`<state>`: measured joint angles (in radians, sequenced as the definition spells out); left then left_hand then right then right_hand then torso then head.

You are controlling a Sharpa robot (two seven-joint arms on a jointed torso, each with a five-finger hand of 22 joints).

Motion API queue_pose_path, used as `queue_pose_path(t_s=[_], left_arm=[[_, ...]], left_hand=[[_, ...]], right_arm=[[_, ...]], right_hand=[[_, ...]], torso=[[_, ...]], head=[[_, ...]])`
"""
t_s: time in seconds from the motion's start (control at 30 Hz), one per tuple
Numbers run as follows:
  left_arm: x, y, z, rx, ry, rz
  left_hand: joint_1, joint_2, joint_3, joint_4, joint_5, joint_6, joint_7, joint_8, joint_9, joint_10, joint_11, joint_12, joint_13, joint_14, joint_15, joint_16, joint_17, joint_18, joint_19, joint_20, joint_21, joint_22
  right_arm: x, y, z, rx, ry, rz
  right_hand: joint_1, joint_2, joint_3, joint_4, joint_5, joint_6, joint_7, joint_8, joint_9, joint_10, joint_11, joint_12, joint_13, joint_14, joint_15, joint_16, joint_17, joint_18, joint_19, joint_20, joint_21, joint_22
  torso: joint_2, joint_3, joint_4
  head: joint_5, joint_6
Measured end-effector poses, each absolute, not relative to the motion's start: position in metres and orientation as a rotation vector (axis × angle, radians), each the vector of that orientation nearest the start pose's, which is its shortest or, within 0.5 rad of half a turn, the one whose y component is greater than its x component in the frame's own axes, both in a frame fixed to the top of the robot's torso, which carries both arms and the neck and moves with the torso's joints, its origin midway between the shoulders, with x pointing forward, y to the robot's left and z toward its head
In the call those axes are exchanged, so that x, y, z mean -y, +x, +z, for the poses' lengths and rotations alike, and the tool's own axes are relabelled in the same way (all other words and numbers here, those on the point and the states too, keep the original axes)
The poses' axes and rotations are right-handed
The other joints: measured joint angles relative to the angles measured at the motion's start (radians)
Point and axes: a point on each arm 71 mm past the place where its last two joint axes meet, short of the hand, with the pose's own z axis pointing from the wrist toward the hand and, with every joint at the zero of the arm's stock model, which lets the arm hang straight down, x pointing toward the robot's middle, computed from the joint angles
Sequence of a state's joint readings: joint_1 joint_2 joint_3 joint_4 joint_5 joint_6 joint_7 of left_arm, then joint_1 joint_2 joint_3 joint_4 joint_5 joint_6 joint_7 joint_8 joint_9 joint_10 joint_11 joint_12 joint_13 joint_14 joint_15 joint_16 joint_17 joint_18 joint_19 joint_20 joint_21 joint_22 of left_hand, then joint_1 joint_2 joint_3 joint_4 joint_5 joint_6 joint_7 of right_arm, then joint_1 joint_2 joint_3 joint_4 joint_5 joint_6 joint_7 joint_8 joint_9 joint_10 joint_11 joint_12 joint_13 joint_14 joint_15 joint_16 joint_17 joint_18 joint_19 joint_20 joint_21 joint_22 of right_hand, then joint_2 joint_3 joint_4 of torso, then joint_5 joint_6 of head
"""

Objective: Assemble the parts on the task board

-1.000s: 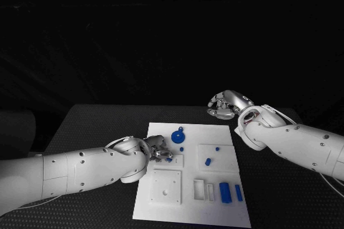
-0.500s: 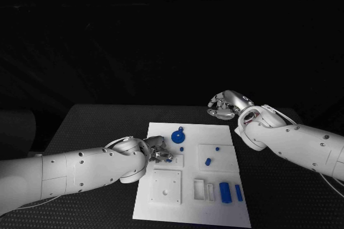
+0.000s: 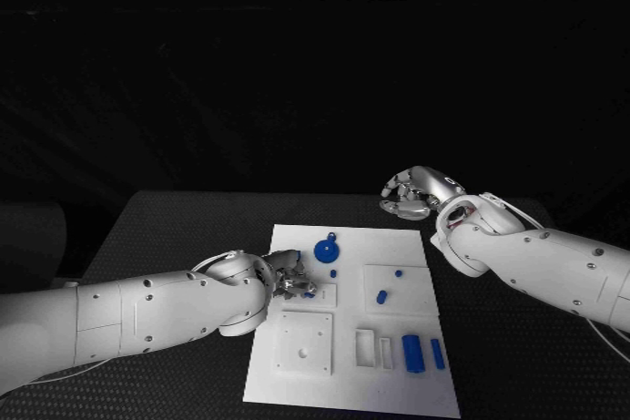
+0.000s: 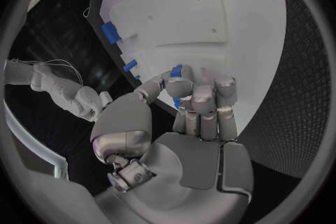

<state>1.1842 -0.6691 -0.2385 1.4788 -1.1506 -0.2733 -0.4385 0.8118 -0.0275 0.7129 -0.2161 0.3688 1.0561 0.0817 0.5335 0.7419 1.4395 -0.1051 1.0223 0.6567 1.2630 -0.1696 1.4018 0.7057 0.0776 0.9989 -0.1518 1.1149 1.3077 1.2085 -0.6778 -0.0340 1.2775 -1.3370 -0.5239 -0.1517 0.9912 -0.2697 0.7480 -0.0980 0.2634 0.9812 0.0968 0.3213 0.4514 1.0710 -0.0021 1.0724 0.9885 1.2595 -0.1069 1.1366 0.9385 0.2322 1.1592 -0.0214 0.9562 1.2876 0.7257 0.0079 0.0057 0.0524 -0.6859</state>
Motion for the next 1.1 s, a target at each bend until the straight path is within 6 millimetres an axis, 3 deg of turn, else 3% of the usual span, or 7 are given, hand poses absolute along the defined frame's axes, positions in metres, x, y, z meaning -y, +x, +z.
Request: queue_pose_path(t_s=[1.1], left_arm=[[-0.1526,0.4552,-0.2815,-2.139,-0.148,-0.487]], left_hand=[[-0.005,0.005,-0.003,-0.002,0.004,0.003,-0.003,-0.006,0.000,-0.003,0.003,0.004,-0.004,0.000,0.000,0.000,-0.004,0.000,0.000,0.000,0.000,0.000]], right_arm=[[0.1992,0.5355,-0.1829,-1.508,0.115,0.578]], right_hand=[[0.000,0.000,0.000,0.000,0.000,-0.002,0.002,0.000,0.001,-0.001,0.003,0.000,-0.001,0.000,0.000,0.000,0.001,0.000,0.000,0.000,0.000,0.001]], torso=[[0.000,0.0001,0.0001]], head=[[0.000,-0.001]])
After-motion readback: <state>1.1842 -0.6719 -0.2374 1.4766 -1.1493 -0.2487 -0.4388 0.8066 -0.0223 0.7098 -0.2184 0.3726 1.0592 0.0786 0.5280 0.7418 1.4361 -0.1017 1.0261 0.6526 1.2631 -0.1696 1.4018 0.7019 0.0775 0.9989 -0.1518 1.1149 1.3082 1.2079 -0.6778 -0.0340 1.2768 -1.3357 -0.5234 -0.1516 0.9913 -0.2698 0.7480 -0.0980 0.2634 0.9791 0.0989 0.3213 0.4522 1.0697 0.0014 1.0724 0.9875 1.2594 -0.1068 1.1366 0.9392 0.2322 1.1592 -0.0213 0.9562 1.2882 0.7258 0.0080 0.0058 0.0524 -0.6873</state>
